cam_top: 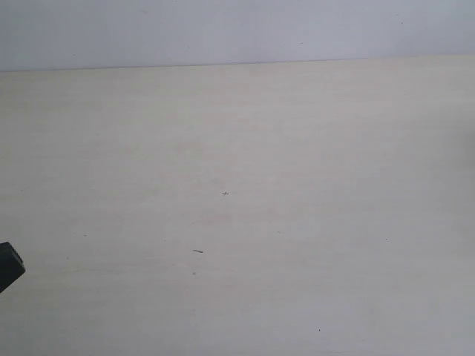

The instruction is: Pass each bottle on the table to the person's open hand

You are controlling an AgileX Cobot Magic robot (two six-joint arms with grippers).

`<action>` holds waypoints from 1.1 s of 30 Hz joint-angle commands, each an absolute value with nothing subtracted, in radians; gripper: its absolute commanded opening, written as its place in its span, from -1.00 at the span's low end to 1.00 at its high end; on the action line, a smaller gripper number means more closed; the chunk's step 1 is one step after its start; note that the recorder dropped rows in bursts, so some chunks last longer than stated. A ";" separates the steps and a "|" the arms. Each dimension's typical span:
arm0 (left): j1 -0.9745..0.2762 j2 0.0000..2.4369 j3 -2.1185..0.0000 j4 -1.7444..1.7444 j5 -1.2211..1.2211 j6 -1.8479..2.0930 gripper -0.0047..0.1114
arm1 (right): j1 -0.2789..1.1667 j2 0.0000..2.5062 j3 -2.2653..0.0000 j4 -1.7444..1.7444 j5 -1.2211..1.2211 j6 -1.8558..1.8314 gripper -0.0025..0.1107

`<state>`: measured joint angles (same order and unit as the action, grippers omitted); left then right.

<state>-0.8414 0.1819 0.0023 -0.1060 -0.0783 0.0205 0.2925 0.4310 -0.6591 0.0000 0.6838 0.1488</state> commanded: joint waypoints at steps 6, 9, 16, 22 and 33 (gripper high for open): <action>-0.838 0.176 0.000 -0.111 -0.083 0.021 -0.92 | 0.291 0.432 -0.657 0.006 0.625 0.168 -0.92; -0.838 0.176 0.000 -0.111 -0.083 0.021 -0.92 | 0.291 0.425 -0.657 0.011 0.573 0.185 -0.92; -0.838 0.176 0.000 -0.111 -0.083 0.021 -0.92 | 0.291 0.288 -0.657 0.031 0.549 0.182 -0.92; -0.838 0.176 0.000 -0.111 -0.083 0.021 -0.92 | 0.291 0.138 -0.595 -0.012 0.527 0.181 -0.92; -0.838 0.176 0.000 -0.111 -0.083 0.021 -0.92 | 0.291 0.004 -0.099 -0.281 -0.042 0.176 -0.92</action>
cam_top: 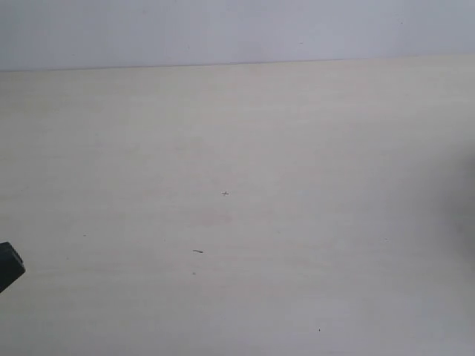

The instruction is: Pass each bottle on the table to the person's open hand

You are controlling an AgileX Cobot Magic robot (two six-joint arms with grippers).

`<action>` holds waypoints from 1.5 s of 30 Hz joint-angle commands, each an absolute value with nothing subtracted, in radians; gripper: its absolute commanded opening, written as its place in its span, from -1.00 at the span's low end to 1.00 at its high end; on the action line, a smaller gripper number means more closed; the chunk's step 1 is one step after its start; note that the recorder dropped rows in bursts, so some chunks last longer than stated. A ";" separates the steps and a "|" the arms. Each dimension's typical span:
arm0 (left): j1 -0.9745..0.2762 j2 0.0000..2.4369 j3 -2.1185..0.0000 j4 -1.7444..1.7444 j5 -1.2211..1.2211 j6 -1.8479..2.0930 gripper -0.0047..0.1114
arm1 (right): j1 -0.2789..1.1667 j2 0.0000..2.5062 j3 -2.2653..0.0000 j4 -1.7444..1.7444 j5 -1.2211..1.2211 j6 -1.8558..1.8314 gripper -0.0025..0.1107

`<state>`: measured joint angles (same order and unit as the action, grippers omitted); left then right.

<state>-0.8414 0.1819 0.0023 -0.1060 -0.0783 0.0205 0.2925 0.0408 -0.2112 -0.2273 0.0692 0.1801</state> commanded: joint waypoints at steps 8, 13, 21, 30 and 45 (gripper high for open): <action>-0.838 0.176 0.000 -0.111 -0.083 0.021 -0.92 | 0.279 0.000 0.000 -0.281 0.019 0.183 -0.92; -0.838 0.174 0.000 -0.111 -0.083 0.021 -0.92 | 0.168 0.000 0.000 -0.279 0.083 0.185 -0.92; -0.838 0.174 0.000 -0.111 -0.083 0.021 -0.92 | 0.163 0.000 0.000 -0.266 0.106 0.183 -0.92; -0.838 0.174 0.000 -0.111 -0.083 0.021 -0.92 | 0.163 0.000 0.000 -0.154 0.180 0.183 -0.92; -0.838 0.174 0.000 -0.111 -0.083 0.021 -0.92 | 0.163 0.000 0.000 0.013 0.236 0.026 -0.92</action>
